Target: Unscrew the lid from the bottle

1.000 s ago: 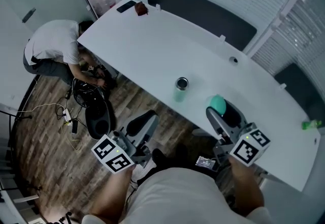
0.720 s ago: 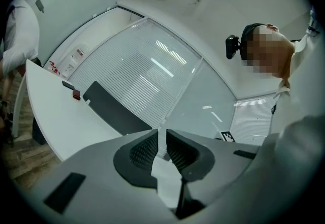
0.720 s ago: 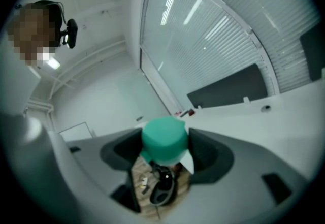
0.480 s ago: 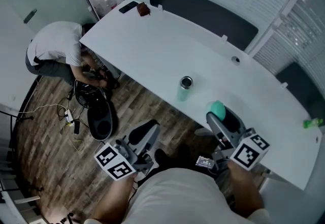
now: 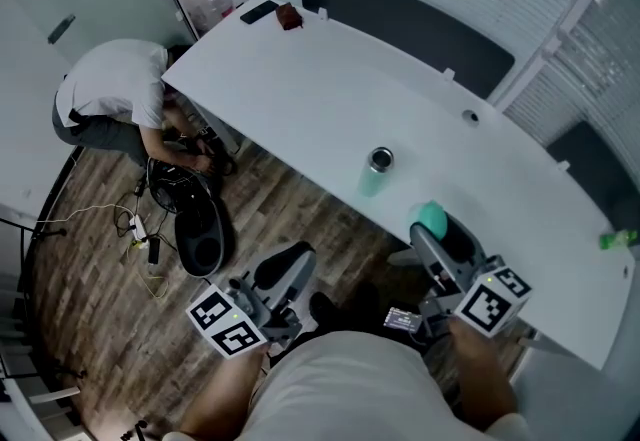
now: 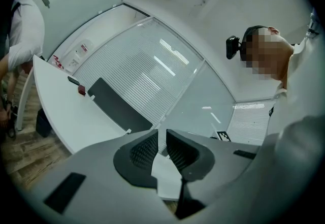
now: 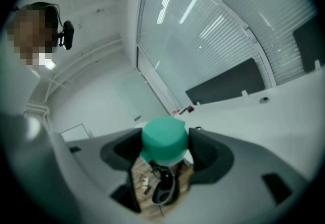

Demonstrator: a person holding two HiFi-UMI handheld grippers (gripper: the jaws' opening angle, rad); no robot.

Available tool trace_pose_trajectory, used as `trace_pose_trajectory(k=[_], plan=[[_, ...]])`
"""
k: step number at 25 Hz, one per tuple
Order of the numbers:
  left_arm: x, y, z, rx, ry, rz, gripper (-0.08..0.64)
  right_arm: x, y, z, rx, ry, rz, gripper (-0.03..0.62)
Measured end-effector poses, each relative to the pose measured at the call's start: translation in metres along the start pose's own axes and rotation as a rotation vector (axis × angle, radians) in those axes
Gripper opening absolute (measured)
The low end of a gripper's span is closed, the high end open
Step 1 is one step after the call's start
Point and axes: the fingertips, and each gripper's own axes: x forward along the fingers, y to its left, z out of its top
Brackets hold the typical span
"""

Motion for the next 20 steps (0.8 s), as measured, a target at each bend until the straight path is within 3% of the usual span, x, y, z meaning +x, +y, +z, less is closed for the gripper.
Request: trace_pose_trajectory(k=[20], plan=[[0.000, -0.012, -0.013, -0.004, 0.001, -0.004, 0.060, -0.016, 0.007, -0.006, -0.029, 0.005, 0.033, 0.296]])
